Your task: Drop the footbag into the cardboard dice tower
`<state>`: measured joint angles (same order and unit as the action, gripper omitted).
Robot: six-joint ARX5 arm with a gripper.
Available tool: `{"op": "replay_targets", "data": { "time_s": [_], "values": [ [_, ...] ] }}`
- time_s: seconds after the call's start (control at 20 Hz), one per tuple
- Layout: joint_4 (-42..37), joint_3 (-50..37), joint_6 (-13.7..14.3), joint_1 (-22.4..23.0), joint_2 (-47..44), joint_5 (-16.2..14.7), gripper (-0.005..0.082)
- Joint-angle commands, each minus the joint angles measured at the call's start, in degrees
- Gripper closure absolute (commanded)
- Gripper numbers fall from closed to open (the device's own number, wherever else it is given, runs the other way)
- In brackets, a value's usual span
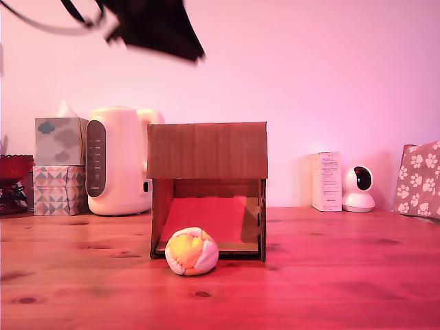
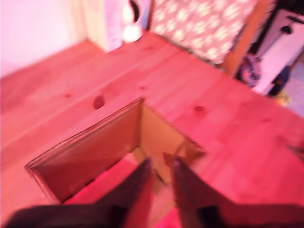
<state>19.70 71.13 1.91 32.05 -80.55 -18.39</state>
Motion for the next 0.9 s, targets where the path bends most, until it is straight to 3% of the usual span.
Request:
{"op": "replay_targets", "data": {
  "time_s": [0.0,0.25,0.5,0.85],
  "values": [
    [-0.7,-2.8,0.8,-0.1,1.6,-0.9,0.0793],
    [-8.6,-15.1,1.0,-0.7,10.3,-1.2,0.0793],
    [-14.9,-30.8,0.4,-3.6,21.2,-3.3,0.0793],
    [-13.6,-45.1,-3.1,-10.4,32.7,-3.7,0.0793]
  ]
}}
